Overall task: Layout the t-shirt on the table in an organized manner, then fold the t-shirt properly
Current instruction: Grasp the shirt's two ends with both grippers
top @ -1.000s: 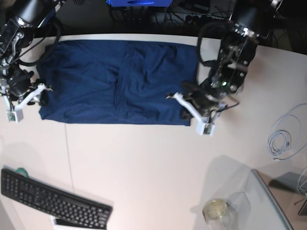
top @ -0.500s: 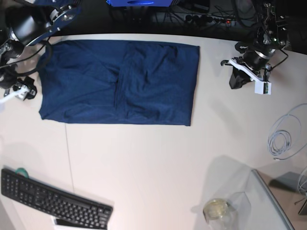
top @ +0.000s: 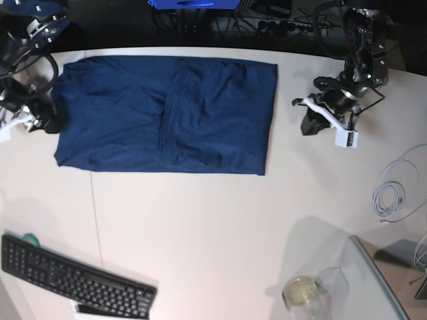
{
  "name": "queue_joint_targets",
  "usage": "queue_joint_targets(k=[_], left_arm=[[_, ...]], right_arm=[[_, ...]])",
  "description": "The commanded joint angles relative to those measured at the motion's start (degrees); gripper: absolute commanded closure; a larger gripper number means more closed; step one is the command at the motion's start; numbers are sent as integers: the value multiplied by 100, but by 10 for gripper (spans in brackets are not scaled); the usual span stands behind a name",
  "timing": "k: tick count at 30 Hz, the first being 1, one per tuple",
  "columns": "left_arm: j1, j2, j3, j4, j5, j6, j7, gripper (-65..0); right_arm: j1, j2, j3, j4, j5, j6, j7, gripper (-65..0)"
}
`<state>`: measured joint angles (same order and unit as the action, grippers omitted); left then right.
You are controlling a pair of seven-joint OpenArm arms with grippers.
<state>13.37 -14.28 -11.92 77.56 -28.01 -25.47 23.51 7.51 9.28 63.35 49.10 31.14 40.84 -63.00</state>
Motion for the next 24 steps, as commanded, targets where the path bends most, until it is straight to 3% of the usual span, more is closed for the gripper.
queue_joint_targets(k=[1, 5, 9, 15, 19, 24], left_arm=[[-101, -44, 115, 37, -61, -33, -228, 0], [-471, -44, 827, -411, -61, -24, -632, 0], [-682, -27, 1267, -806, -61, -24, -667, 0], [-752, 246, 1364, -886, -61, -24, -667, 0], [-796, 316, 1364, -886, -61, -24, -667, 0], [-849, 360, 1364, -886, -61, -24, -667, 0]], right_arm=[[-140, -71, -168, -53, -366, -84, -315, -348], [-210, -106, -836, -53, -296, -84, -262, -348], [-324, -194, -1100, -62, -296, -84, -254, -348], [-333, -308, -1162, -62, -314, -84, -289, -348], [-333, -370, -1671, -62, -314, -84, -245, -345], [-324, -387, -1795, -62, -314, -84, -236, -341]])
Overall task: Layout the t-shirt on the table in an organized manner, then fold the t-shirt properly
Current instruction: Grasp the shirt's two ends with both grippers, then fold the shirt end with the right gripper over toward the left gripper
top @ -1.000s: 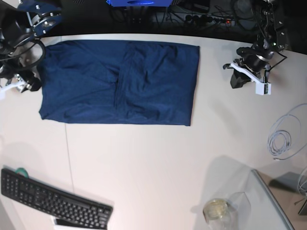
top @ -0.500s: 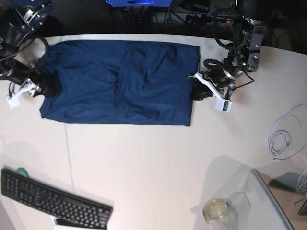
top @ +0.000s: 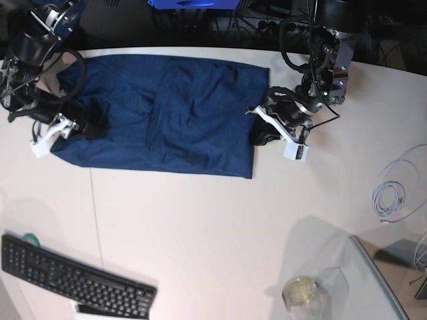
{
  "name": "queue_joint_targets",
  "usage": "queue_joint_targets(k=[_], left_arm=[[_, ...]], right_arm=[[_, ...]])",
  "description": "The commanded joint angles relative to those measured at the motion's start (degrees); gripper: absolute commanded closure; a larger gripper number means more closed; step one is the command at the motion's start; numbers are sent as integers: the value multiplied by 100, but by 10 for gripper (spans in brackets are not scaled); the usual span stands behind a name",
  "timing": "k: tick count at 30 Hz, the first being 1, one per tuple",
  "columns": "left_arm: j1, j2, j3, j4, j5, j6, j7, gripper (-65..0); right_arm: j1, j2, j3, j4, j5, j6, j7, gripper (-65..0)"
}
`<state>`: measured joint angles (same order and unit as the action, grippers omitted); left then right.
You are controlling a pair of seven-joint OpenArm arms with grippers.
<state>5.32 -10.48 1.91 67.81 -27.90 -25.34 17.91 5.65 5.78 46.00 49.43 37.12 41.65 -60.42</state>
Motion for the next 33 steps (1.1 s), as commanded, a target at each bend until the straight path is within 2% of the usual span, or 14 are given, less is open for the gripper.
queue_joint_targets(k=[1, 2, 3, 6, 7, 11, 15, 20, 25, 33], left_arm=[[-44, -20, -20, 89, -72, -37, -108, 0], [-44, -20, -20, 89, -72, -37, -108, 0], [-44, -20, -20, 89, -72, -37, -108, 0], [-36, -20, -20, 89, -72, -37, -81, 0], [-27, -20, -11, 89, -72, -37, -72, 0], [0, 6, 130, 133, -72, -37, -72, 0], [0, 15, 499, 142, -72, -37, -99, 0], [-53, 33, 771, 142, -80, -37, -99, 0], [-79, 33, 912, 151, -89, -37, -99, 0], [-79, 165, 947, 151, -89, -37, -99, 0]], right_arm=[[-139, -37, -42, -95, -912, -165, -494, -336], [-139, -37, -24, -95, -912, -165, -494, -312], [-139, -20, -24, -86, -912, -165, -485, -261], [-130, -2, -59, -86, -912, -165, -336, -38], [-121, -2, -68, -77, -912, -165, -336, 0], [-139, -90, -77, 530, -912, -165, -494, -6], [-270, -468, -86, 1831, -939, -165, -977, -6], [-411, -899, -613, 3149, -930, -165, -1479, -6], [-394, -1224, -1255, 3492, -930, -165, -1487, -6], [-358, -1418, -2125, 3501, -904, -165, -1435, -6]])
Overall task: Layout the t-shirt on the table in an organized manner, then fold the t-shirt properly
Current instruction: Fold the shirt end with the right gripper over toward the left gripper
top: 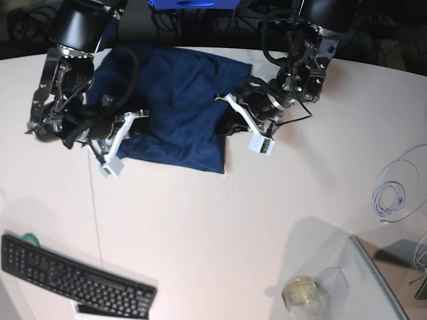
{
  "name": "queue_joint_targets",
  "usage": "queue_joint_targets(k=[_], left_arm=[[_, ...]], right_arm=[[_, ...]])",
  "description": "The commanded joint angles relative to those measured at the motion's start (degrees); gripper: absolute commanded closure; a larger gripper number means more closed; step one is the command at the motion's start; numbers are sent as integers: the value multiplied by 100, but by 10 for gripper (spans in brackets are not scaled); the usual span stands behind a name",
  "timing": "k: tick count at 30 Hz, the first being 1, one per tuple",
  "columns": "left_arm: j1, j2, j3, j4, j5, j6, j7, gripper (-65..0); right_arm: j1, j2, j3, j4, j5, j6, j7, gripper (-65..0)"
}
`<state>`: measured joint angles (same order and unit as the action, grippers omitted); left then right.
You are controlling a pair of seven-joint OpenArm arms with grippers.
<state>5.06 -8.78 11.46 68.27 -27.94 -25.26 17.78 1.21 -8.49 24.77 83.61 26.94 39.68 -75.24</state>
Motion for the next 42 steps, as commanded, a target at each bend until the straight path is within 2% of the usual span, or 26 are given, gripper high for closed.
queue_joint_targets(k=[1, 5, 7, 11, 14, 20, 26, 32, 38, 42], left_arm=[[-53, 47, -8, 105, -85, -46, -86, 0], [-53, 100, 1, 105, -85, -46, -86, 0], [-53, 100, 1, 105, -85, -46, -86, 0], [-53, 100, 1, 105, -85, -46, -68, 0], [-53, 100, 1, 105, -85, -46, -68, 0], [-27, 73, -26, 105, -85, -37, -77, 0], [0, 38, -43, 105, -85, -37, -86, 0], [17, -208, -61, 351, -85, -19, -68, 0], [175, -736, -8, 984, -85, 789, -42, 0], [378, -1131, -61, 1257, -85, 833, 336, 0]], right_arm=[[94, 1, -47, 91, 115, 32, 47, -6], [120, -8, -47, 109, 185, 1, -14, -8], [103, -8, -64, 109, 686, -227, 3, -8], [94, 36, -521, 214, 1548, -1027, 39, -8], [94, 36, -829, 206, 1776, -1379, 109, -8], [-29, 36, -1251, 12, 1803, -1871, 918, -8], [-38, 36, -1260, -638, 1803, -1942, 1480, -8], [-126, 36, -1277, -665, 1794, -1942, 1542, -8], [-134, 36, -1286, -665, 1785, -1951, 1507, -8], [-152, 36, -1286, -682, 1785, -1951, 1498, -9]])
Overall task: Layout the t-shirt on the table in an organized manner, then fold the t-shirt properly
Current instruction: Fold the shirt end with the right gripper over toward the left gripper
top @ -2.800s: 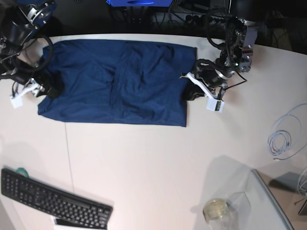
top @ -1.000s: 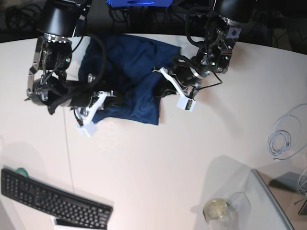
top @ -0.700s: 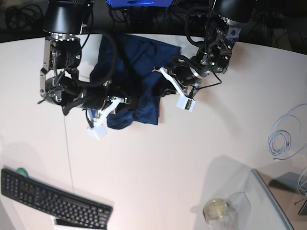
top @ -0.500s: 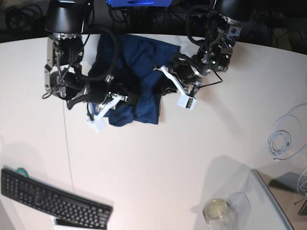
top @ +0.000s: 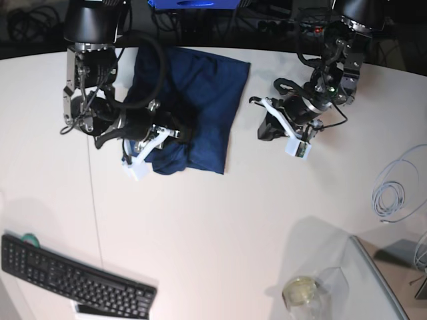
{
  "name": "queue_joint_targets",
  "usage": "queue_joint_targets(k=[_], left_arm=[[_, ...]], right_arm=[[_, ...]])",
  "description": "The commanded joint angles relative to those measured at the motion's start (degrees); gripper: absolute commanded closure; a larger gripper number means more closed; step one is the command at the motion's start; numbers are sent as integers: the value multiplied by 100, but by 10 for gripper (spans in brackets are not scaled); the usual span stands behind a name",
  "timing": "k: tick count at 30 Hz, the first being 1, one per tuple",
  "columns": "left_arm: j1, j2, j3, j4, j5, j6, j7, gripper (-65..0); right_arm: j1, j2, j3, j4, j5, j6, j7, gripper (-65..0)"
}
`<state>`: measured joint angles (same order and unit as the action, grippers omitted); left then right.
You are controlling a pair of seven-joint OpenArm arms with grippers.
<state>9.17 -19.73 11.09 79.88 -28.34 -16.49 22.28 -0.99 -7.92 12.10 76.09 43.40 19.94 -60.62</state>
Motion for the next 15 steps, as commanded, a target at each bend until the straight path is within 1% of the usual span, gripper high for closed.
queue_joint_targets(k=[1, 2, 3, 5, 6, 7, 8, 11, 15], left_arm=[[11, -186, -24, 157, -45, -43, -17, 0], [90, -291, -24, 201, -45, -43, 44, 0], [186, -405, -32, 237, -45, -43, 53, 0], [362, -555, -217, 263, -45, -34, 62, 0], [477, -572, -410, 272, -45, -34, 62, 0], [582, -572, -648, 272, -45, -34, 62, 0], [679, -572, -885, 263, -45, -34, 62, 0], [898, -572, -1676, 228, -45, -61, 62, 0], [1083, -599, -2432, 228, -45, -61, 62, 0]], right_arm=[[60, -21, -19, 43, 139, 23, 36, -15], [60, -21, -19, -18, 148, 23, 9, -39], [69, -21, -19, -89, 157, 23, -87, -90], [104, -21, -19, -159, 157, 23, -325, -231], [104, -21, -19, -141, 157, 23, -421, -305], [104, -30, -19, -124, 157, 23, -501, -363], [104, -30, -19, -115, 157, 41, -562, -381], [139, -30, -19, 114, 157, 58, -694, -354], [51, 14, -27, 1195, 122, 41, -887, -342]])
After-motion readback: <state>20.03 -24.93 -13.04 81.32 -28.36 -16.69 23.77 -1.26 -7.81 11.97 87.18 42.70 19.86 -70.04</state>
